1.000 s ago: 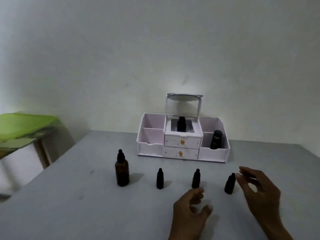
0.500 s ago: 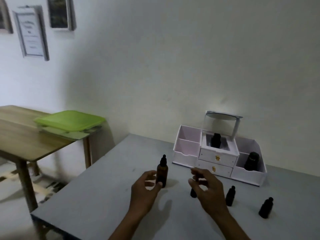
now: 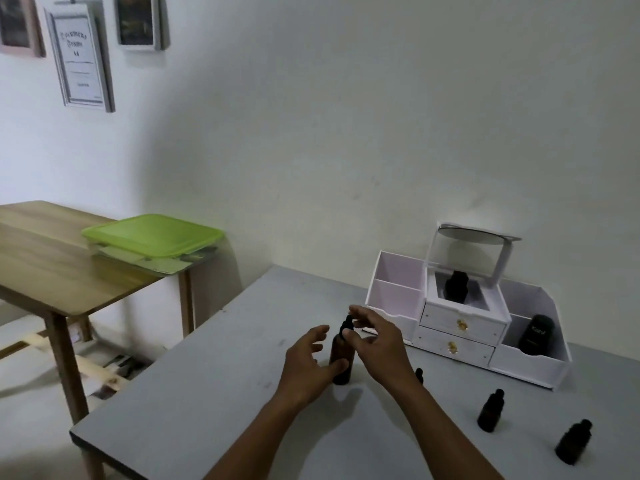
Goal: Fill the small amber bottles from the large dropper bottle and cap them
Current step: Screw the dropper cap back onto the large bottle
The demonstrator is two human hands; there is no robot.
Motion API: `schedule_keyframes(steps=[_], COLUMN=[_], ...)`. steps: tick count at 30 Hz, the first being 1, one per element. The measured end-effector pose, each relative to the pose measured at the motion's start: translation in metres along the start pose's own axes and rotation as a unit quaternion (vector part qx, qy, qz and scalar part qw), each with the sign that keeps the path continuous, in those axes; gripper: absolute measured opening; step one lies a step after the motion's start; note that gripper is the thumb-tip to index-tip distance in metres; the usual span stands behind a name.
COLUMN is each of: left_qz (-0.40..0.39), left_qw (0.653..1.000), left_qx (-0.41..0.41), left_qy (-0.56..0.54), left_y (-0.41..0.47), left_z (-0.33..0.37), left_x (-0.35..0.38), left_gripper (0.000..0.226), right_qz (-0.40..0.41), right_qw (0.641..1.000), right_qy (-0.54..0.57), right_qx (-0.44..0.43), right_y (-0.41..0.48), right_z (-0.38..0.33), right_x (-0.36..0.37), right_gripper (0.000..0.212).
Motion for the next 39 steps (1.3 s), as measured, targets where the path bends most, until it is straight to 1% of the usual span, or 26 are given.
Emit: schedule_keyframes(steps=[5,9,12,15,18,21,24,27,31,34,36,39], left_qz=[-0.026,-0.024,-0.015,-0.008,-0.008,-0.016,-0.021,-0.021,-0.019,-0.023,-0.021,-0.015], left_qw=[0.999,0.999,0.998,0.997,0.997,0.997,0.996,0.996,0.996,0.996,0.996,0.995], left_qx=[0.022,0.048,0.062,0.065,0.067,0.072,0.077,0.081,0.081,0.082,0.085,0.09], left_qy=[0.001,-0.008,-0.02,-0.034,-0.038,-0.038,-0.042,-0.037,-0.034,-0.032,-0.03,-0.027], left_y=[0.011,0.013,0.014,0.015,0.014,0.014,0.014,0.014,0.015,0.015,0.015,0.016], left_z=[-0.008,-0.014,-0.019,-0.023,-0.026,-0.026,-0.024,-0.023,-0.024,-0.024,-0.024,-0.023], left_x=[0.01,0.015,0.019,0.022,0.023,0.021,0.018,0.018,0.018,0.017,0.016,0.016], left_gripper=[0.075,0.051,0.044,0.042,0.043,0.045,0.046,0.045,0.043,0.047,0.048,0.047], right_qz=[0.016,0.042,0.061,0.07,0.069,0.069,0.082,0.086,0.087,0.08,0.089,0.108], right_qw=[1.0,0.999,0.997,0.994,0.992,0.992,0.992,0.99,0.987,0.99,0.991,0.988], right_qy=[-0.005,0.021,0.054,0.08,0.102,0.107,0.096,0.106,0.131,0.119,0.102,0.113], right_qx=[-0.005,-0.003,0.007,0.014,-0.004,-0.025,-0.023,-0.02,-0.021,-0.017,-0.01,-0.003], right_y=[0.0,0.0,0.002,0.001,-0.002,-0.004,-0.005,-0.004,-0.005,-0.007,-0.007,-0.006], right_z=[0.013,0.018,0.021,0.024,0.028,0.031,0.031,0.03,0.029,0.029,0.028,0.027], right_x=[0.008,0.012,0.014,0.017,0.021,0.02,0.02,0.019,0.021,0.024,0.026,0.027], right_gripper=[0.031,0.03,0.029,0.037,0.046,0.04,0.038,0.031,0.039,0.036,0.033,0.031])
Point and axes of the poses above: each hand's wrist, its own y-axis towards the middle knuckle, its own x-axis out of the palm, z = x × y, the point moved 1 cm from there along y, towards the middle knuckle, and after that the axes turned 2 degrees about -z, right-handed, at the moved point
